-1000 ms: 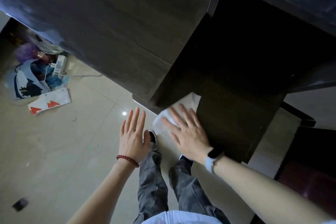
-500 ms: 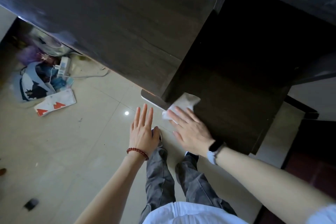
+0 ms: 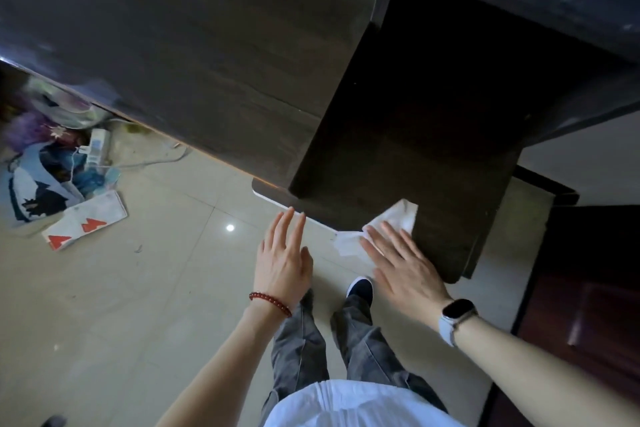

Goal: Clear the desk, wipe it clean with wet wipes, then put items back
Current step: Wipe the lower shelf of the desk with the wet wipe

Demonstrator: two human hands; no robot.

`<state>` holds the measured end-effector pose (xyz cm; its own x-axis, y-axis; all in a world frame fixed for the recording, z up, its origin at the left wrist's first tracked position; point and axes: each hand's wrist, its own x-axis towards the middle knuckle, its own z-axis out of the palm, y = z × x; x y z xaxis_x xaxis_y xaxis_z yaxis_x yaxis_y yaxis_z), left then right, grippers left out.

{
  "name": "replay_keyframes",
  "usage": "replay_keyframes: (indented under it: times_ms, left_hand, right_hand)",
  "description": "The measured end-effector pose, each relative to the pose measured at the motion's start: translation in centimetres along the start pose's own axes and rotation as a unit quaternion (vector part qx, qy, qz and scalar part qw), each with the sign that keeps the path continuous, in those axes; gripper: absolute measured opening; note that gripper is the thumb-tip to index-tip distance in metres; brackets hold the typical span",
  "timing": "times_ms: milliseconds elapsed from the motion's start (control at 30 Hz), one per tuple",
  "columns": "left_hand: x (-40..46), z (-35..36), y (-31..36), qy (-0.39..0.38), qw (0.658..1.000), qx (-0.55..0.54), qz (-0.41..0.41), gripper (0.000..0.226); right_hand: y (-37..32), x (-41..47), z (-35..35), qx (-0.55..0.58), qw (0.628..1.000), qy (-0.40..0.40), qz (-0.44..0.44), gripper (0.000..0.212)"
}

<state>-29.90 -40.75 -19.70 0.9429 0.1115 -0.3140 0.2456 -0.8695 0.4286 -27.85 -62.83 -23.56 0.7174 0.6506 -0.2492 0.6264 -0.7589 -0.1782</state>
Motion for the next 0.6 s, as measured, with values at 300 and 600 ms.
replay_keyframes:
  times_ms: [300, 600]
  left_hand:
    - [3.7, 2.4, 5.4, -0.063, 0.985, 0.122, 0.109, 0.051]
    - [9.2, 2.6, 8.1, -0.070, 0.987, 0.121, 0.079, 0.072]
  right_hand:
    - [5.5, -1.2, -1.4, 0.134, 0.925, 0.073, 0.349, 0.054]
    - [4.4, 0.3, -1.9, 0.147, 0.947, 0.051, 0.281, 0.056]
